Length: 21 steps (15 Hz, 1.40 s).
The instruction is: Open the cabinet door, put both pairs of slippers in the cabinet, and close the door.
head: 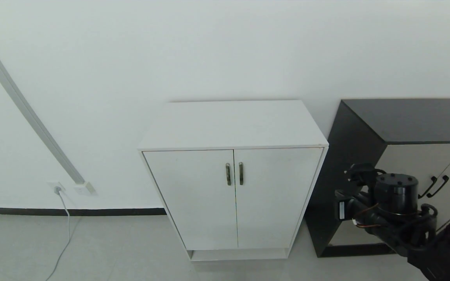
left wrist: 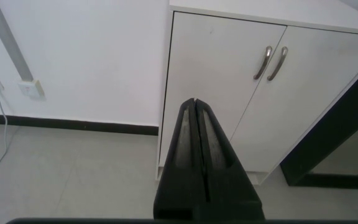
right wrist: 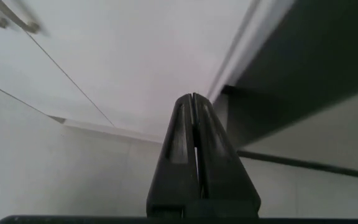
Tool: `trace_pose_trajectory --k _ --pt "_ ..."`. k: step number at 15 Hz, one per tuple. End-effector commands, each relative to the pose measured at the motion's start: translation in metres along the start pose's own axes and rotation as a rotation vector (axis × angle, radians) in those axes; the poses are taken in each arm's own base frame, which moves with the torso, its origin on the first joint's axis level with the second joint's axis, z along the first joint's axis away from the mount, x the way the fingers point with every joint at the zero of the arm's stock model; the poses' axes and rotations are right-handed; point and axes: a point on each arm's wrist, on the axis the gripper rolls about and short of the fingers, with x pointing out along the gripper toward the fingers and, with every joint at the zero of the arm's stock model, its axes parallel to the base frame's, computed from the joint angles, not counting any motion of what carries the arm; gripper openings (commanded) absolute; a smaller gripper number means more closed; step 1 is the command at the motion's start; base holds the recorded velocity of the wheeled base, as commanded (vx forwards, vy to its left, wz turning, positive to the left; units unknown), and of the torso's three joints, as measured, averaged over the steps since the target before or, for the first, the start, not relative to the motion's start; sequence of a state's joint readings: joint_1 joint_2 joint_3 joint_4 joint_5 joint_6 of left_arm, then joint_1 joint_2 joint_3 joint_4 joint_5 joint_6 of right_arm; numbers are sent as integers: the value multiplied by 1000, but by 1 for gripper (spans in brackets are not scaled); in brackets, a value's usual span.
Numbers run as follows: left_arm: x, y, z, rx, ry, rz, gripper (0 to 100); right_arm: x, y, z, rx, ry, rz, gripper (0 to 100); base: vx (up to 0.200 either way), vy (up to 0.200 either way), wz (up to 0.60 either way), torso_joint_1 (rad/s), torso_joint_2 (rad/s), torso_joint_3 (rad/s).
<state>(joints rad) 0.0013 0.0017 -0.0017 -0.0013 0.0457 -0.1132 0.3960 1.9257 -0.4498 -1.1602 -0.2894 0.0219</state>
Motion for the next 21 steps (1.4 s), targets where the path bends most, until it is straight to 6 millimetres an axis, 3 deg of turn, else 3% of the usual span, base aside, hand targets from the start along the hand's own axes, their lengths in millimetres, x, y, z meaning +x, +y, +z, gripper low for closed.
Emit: trace_pose_trajectory --k 1,4,8,15,21 --pt "0 0 0 0 0 0 0 -25 -23 -5 -1 -1 -53 0 0 0 0 0 0 0" --pt "0 0 0 0 0 0 0 -44 -38 -20 -51 -7 -95 0 0 0 0 0 0 0" --pt "0 0 0 0 0 0 0 -71 -43 -36 -97 -15 -97 0 0 0 0 0 0 0" --pt "0 0 0 0 0 0 0 -107 -53 -22 -67 -35 -105 0 0 0 0 0 0 0" --pt "0 0 0 0 0 0 0 -167 -62 -31 -60 68 -31 0 0 0 0 0 0 0"
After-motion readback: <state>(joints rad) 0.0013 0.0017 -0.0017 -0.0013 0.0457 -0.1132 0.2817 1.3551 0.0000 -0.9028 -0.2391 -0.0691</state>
